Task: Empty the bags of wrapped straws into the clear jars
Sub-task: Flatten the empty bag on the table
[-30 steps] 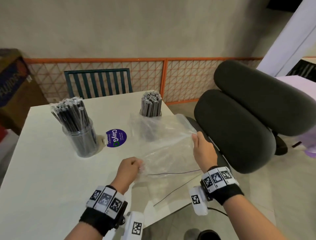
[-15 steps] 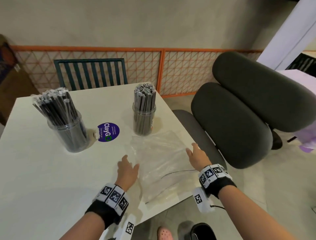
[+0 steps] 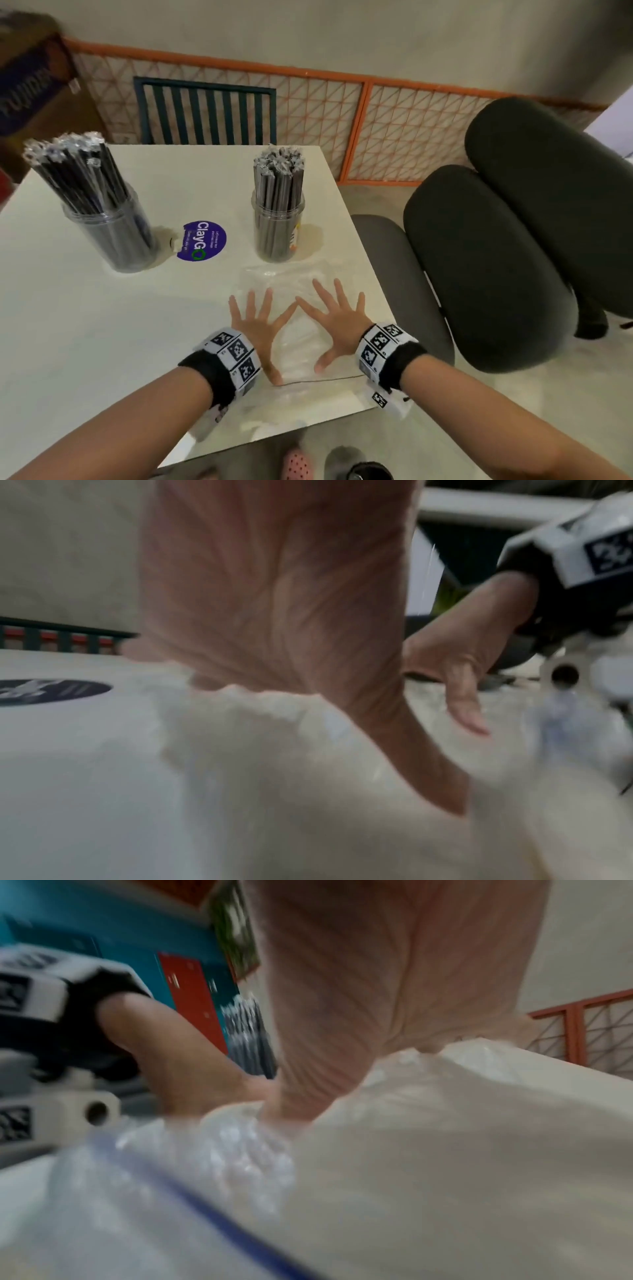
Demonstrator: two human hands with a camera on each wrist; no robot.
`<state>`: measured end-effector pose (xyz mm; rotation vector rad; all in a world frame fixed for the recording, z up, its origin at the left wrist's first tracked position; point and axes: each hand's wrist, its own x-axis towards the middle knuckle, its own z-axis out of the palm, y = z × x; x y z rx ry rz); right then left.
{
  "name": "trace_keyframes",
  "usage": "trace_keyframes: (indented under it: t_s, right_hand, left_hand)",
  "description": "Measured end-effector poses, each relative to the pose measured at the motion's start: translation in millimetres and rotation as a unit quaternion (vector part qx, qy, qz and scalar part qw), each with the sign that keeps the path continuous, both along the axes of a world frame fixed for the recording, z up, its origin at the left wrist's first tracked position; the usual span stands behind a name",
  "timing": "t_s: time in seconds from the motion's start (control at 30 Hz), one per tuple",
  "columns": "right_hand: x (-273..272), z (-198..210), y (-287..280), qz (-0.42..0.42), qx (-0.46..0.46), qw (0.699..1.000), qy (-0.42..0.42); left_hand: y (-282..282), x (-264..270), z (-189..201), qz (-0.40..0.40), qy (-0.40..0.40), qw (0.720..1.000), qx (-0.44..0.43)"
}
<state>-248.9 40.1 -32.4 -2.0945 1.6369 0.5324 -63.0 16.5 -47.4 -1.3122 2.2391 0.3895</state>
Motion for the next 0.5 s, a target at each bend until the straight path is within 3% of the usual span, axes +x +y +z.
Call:
trace_keyframes:
  t_s: [0.3, 0.4, 0.5]
  right_hand:
    - [-15.7, -40.4, -18.4, -0.003, 0.069, 0.997, 0.024]
    - [-14.8, -35.9, -19.3, -0.001, 0.073, 0.997, 0.027]
    - [-12.5, -13.4, -27.5, -0.01, 0.092, 0.995, 0.027]
  left_hand:
    - [-13.8, -3.2, -39.8, -0.009, 0.005, 1.0, 0.007]
    - [-14.6, -6.2, -30.2, 0.002, 0.008, 0.999, 0.031]
    - [-18.2, -4.4, 3.4, 0.008, 0.054, 0.998, 0.017]
